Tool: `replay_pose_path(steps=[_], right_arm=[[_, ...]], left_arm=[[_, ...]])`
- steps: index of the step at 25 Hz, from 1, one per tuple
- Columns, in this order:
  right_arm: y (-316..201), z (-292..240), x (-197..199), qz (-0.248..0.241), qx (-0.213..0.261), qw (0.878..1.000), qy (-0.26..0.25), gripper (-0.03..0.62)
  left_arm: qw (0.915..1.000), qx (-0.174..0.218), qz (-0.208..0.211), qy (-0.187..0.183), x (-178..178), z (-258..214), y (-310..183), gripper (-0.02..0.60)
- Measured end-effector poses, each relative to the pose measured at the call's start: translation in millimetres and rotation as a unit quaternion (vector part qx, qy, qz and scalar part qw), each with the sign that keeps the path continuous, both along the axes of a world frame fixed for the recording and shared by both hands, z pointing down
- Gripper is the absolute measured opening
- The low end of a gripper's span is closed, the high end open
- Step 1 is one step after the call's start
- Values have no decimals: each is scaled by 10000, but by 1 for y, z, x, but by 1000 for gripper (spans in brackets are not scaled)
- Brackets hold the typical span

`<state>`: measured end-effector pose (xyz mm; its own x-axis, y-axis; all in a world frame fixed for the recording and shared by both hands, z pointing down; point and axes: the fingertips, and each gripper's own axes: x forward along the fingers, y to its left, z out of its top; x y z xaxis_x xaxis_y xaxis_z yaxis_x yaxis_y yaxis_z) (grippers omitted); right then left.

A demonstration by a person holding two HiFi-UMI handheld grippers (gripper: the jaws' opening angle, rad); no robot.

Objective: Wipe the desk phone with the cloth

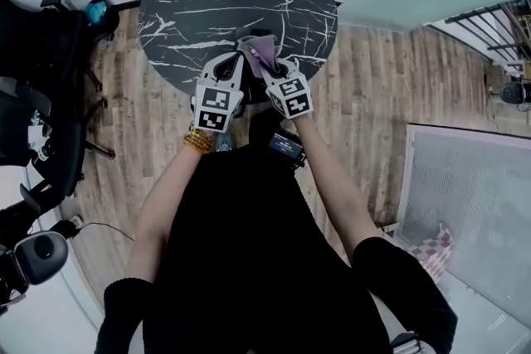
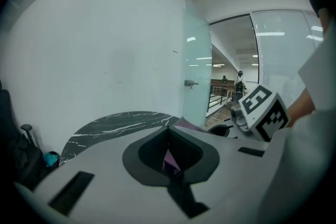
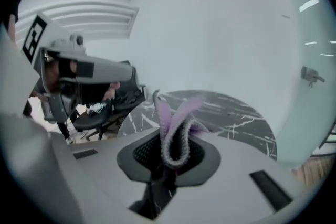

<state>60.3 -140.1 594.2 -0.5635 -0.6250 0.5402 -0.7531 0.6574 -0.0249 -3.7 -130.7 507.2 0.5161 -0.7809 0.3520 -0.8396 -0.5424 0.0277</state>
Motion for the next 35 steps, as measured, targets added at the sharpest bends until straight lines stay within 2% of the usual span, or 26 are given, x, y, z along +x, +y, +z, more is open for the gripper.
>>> replay_pose_path(steps=[3, 6, 11, 17, 28, 35], right_arm=[[-6, -62, 6, 479, 904, 9939, -418, 55], [0, -114, 8, 833, 1639, 9807, -661, 55], [23, -157, 4, 1332, 2349, 9593, -822, 55], [43, -170, 1, 1652, 2553, 9480, -939, 54], [71, -172, -7, 1717, 2539, 9462, -1043, 54], [78, -173, -9, 1668, 2491, 9486, -1013, 54]], left_arm=[[9988, 417, -207, 120, -9, -24, 2, 12], [9960, 806, -318, 215, -14, -51, 8, 12], [9903, 1316, -286, 341, -17, -87, 24, 12], [9889, 1445, -173, 288, -22, -91, 40, 12], [9904, 1358, -83, 239, -38, -82, 66, 12], [9908, 1304, -218, 286, -53, -79, 75, 14]])
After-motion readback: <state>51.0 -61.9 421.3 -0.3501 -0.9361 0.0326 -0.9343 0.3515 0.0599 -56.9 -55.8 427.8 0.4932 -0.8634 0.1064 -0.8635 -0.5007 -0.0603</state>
